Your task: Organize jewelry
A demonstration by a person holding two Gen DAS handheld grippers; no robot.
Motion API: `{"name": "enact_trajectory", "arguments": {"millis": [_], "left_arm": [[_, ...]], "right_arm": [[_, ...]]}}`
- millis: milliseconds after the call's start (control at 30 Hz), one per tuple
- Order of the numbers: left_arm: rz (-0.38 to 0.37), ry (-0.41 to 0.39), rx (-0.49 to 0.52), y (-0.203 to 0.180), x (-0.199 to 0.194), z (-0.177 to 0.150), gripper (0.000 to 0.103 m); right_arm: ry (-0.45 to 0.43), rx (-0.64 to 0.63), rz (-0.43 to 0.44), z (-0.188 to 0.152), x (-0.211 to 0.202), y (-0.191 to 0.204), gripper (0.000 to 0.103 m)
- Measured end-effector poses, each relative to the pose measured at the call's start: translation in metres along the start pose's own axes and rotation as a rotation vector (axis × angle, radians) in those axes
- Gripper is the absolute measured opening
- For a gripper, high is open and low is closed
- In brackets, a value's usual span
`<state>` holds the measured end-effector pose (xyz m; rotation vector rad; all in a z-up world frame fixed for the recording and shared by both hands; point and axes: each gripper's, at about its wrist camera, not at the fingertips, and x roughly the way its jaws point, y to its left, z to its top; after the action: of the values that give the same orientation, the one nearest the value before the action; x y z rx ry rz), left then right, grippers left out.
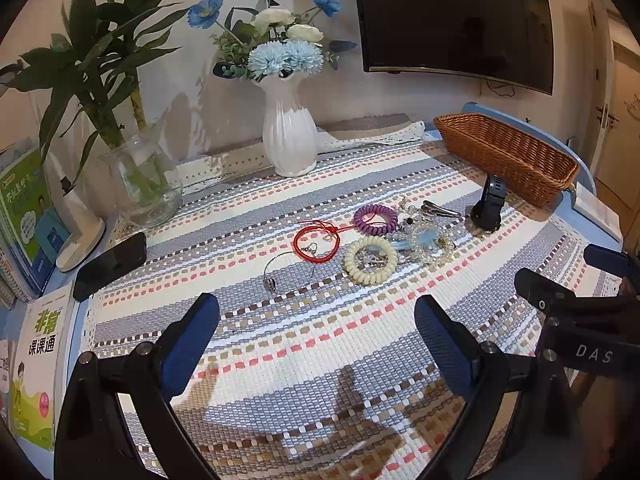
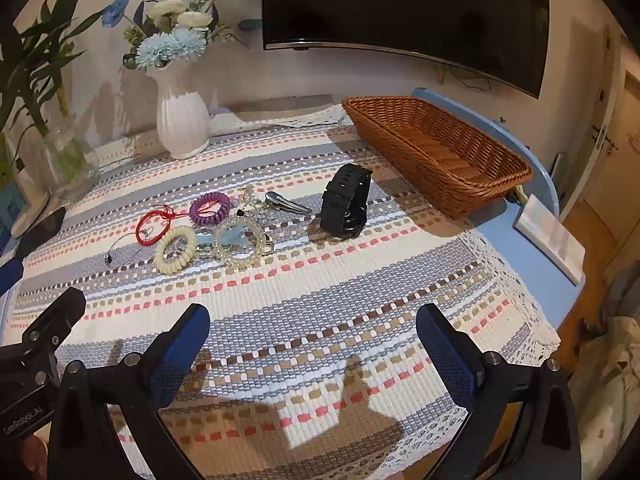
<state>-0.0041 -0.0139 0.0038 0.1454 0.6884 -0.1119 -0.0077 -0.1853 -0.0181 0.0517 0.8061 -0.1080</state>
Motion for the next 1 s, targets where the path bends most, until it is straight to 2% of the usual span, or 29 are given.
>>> {"name": "enact_trajectory", "arguments": {"millis": [667, 1000], "left_arm": [[-0.012, 0.022, -0.028, 0.005, 0.0031, -0.0022, 0.098], [-0.002, 0.018, -0.011, 0.0034, 0.0001, -0.0012, 0.098]], "right_arm": [[-0.005, 0.014, 0.001, 0.0011, -0.003, -0.002, 0.102], [-0.006, 0.016, 0.008, 0.0021, -0.0038, -0.0028, 0.1]]}}
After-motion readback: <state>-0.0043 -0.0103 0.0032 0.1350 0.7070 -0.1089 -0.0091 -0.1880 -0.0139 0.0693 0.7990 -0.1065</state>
